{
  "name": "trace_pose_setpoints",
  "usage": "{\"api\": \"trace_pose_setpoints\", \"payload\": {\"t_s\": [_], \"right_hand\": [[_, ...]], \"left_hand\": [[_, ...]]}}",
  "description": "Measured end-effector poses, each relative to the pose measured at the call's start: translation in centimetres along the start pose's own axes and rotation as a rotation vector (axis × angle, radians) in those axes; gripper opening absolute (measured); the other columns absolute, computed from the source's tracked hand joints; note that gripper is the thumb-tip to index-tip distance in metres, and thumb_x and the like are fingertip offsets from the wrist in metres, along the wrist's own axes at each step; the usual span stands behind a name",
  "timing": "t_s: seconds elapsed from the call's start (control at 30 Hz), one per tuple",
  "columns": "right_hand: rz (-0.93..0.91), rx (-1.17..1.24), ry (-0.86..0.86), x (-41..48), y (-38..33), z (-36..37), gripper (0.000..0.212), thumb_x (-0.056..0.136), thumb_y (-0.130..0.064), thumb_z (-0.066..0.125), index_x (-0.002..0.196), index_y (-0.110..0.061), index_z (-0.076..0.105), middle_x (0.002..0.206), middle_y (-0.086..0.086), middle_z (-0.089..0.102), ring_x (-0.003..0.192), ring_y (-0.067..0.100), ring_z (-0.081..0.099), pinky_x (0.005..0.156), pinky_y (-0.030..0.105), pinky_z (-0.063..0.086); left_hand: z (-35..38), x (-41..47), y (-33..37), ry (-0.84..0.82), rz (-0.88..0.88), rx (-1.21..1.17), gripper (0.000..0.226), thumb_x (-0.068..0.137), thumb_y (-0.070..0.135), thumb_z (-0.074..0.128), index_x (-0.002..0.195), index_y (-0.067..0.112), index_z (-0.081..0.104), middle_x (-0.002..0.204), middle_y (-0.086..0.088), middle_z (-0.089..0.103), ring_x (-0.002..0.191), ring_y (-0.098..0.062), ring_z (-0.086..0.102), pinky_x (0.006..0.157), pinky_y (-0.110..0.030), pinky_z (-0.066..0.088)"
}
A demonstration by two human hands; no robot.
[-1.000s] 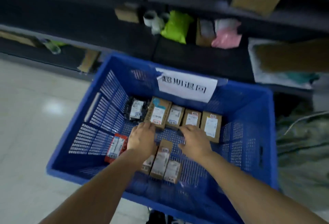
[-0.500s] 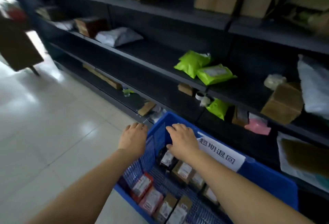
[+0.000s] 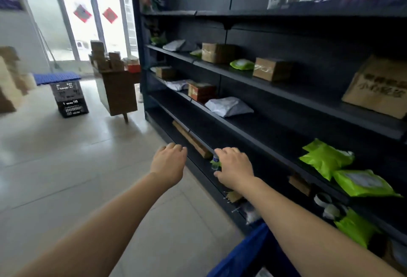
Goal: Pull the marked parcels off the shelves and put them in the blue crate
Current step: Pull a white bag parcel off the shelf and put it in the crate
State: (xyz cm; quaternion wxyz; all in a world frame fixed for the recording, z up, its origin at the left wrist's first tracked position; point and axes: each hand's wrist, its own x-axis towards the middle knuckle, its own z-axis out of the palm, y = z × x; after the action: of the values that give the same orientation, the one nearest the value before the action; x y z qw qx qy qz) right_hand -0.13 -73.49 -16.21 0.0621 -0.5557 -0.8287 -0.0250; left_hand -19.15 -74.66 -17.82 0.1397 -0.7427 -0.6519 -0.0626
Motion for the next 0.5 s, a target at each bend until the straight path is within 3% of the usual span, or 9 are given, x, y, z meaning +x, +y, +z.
{"api": "trace_pose_setpoints", "payload": {"t_s": [0.13, 0.27, 0.5], "right_hand": [[-0.014, 0.008, 0.025, 5.7, -4.9, -0.8, 0.062, 0.087, -0.039, 0.064, 0.139, -0.018, 0.038, 0.137, 0.004, 0.048, 0.128, 0.024, 0.043, 0.103, 0.039, 0.039], [-0.05, -0.013, 0.041, 11.6, -8.7, -1.5, 0.062, 0.087, -0.041, 0.063, 0.14, -0.018, 0.038, 0.136, 0.005, 0.049, 0.127, 0.025, 0.044, 0.101, 0.038, 0.041], [-0.095, -0.026, 0.071, 22.0, -12.1, -1.7, 0.065, 0.087, -0.041, 0.063, 0.142, -0.018, 0.037, 0.136, 0.006, 0.049, 0.127, 0.026, 0.044, 0.102, 0.039, 0.041]], "left_hand": [[-0.5, 2.3, -7.2, 0.033, -0.034, 0.033, 0.037, 0.086, 0.018, 0.061, 0.122, 0.018, 0.052, 0.123, -0.001, 0.057, 0.12, -0.022, 0.049, 0.102, -0.034, 0.038], [-0.9, 5.1, -13.5, 0.048, -0.08, 0.048, 0.029, 0.086, 0.018, 0.06, 0.113, 0.018, 0.051, 0.118, 0.0, 0.058, 0.116, -0.021, 0.05, 0.096, -0.033, 0.039], [0.3, 11.2, -20.6, 0.073, -0.13, 0.061, 0.033, 0.086, 0.017, 0.061, 0.118, 0.017, 0.052, 0.119, -0.001, 0.059, 0.116, -0.022, 0.051, 0.096, -0.034, 0.04]]}}
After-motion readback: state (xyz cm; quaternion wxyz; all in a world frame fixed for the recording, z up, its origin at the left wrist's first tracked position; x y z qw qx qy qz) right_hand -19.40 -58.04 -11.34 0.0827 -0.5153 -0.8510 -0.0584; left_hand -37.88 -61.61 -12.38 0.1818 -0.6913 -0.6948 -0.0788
